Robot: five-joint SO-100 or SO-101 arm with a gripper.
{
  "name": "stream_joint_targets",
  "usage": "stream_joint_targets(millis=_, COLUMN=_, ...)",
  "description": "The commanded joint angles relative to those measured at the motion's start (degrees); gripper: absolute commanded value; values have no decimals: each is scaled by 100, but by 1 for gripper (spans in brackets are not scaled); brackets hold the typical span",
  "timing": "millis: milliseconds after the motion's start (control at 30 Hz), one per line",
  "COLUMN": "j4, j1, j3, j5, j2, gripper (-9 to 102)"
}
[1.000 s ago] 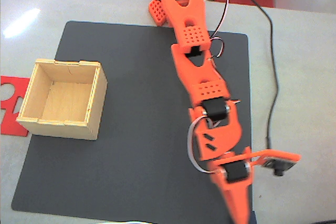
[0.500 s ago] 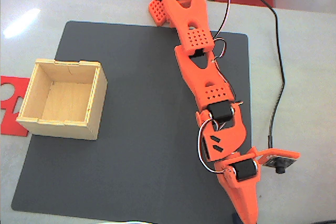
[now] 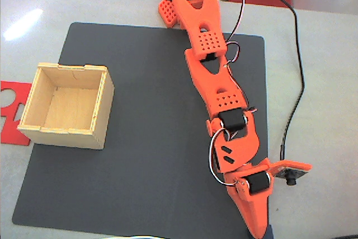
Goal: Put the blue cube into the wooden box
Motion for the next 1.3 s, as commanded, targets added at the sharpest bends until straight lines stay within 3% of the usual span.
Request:
stream_joint_targets(millis=0, j4=923, j1=44, j3=-88, j5=44, j2=650, gripper=0)
stream_joint_targets(millis=433, j4=5071, j1=132, j3=-88, j5=-62, j2=1775, gripper=0)
stream_joint_targets(millis=533, j4=5493, j1=132, j3=-88, j5=-62, j2=2118, gripper=0)
stream_joint_targets(millis=633, j4=5229, j1=202, j3=-88, j5=-62, j2=2171, gripper=0)
stream_joint_targets(millis=1000, j4=2320, j1=9, j3=-88, j5=-378, j2=1283, gripper=0)
stream_joint_targets(millis=1267, j4=2074, j1=-35, j3=-88, j5=-571, j2=949, gripper=0)
